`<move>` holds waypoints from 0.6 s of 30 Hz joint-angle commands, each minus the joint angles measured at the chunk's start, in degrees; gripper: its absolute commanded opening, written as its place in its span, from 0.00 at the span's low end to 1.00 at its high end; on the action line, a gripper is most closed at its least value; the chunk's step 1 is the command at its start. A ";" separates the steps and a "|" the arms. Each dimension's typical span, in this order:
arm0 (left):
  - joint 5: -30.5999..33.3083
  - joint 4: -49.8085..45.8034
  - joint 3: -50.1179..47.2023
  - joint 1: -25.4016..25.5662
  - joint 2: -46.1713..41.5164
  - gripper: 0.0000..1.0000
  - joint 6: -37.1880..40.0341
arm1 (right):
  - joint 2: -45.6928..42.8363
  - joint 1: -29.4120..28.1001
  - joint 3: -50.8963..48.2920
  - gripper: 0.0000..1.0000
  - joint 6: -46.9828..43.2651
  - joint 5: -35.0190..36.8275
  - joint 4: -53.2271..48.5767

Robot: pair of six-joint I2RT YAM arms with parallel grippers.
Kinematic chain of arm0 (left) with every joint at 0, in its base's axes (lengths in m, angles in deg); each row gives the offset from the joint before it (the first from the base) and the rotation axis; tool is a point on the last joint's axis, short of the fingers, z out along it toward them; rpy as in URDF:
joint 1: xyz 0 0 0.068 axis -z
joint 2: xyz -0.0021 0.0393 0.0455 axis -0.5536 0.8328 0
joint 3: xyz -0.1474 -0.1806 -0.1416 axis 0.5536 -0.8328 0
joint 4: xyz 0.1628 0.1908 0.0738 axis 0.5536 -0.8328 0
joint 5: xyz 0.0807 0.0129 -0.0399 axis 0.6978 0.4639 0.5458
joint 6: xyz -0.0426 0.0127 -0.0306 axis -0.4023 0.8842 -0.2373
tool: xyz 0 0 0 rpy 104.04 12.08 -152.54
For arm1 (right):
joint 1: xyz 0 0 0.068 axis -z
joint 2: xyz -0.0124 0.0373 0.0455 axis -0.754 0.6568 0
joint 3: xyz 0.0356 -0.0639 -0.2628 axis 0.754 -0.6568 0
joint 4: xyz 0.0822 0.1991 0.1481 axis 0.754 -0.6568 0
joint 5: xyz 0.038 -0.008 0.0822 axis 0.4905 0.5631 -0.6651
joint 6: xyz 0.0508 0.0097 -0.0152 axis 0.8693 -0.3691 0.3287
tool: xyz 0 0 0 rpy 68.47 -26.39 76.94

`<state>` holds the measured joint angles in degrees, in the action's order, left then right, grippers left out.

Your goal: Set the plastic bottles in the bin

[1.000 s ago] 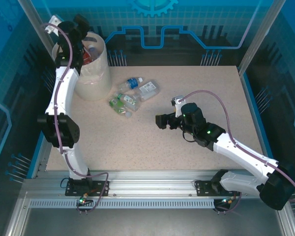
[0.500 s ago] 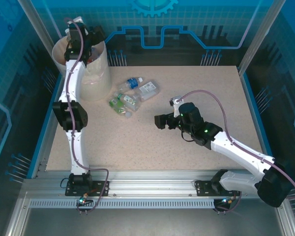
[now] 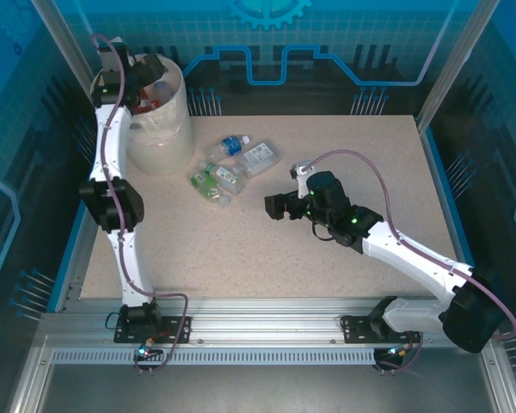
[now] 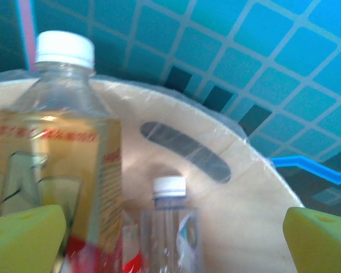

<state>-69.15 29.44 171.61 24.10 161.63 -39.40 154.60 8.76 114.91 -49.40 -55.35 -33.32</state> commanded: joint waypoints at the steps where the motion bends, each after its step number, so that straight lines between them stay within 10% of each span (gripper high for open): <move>1: -2.53 -1.23 -5.94 1.18 -10.51 0.99 -1.11 | -2.57 0.00 -1.00 1.00 -0.95 -0.06 1.27; 18: 10.47 11.21 -50.21 20.83 -42.65 0.99 -5.11 | -3.88 2.36 -12.94 1.00 -2.67 3.31 17.85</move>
<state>-64.03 39.61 125.36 43.14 120.83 -42.81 150.62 10.40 102.48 -50.74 -53.58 -20.60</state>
